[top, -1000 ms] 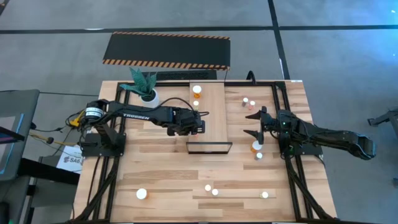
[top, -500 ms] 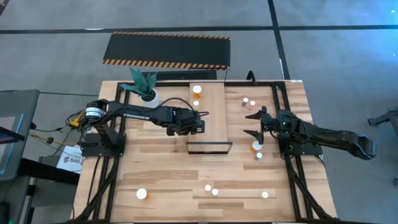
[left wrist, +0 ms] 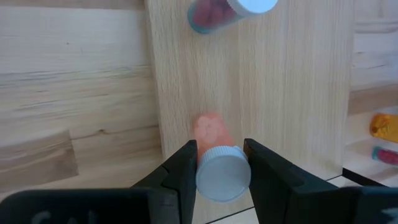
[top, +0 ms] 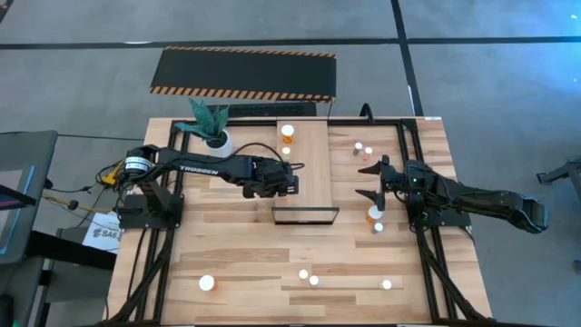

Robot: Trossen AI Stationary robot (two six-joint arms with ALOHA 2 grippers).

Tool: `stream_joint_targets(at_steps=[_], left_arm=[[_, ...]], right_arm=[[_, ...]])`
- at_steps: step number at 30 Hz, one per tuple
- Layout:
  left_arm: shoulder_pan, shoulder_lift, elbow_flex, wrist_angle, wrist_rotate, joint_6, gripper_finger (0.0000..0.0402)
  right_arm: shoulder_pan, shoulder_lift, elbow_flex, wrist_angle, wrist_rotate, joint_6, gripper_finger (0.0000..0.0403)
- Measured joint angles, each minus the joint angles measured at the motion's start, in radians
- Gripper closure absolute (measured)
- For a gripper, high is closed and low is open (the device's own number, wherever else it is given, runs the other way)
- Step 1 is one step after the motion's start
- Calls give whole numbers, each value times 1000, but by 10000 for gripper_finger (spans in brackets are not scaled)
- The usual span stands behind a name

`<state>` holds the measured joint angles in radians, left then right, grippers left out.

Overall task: Pick and place medicine bottles onto shelf by color
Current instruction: Put the bottom left small pink pill bottle on the shelf

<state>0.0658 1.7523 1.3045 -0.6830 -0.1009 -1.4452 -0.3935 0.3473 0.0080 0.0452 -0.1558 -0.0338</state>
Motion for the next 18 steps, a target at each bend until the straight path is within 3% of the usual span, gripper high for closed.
stream_joint_targets(at_steps=[12,18], left_arm=[[0,0,0,0,0,-4,297],[0,0,0,0,0,-9,273]], right_arm=[[0,0,0,0,0,0,29],[0,0,0,0,0,0,29]])
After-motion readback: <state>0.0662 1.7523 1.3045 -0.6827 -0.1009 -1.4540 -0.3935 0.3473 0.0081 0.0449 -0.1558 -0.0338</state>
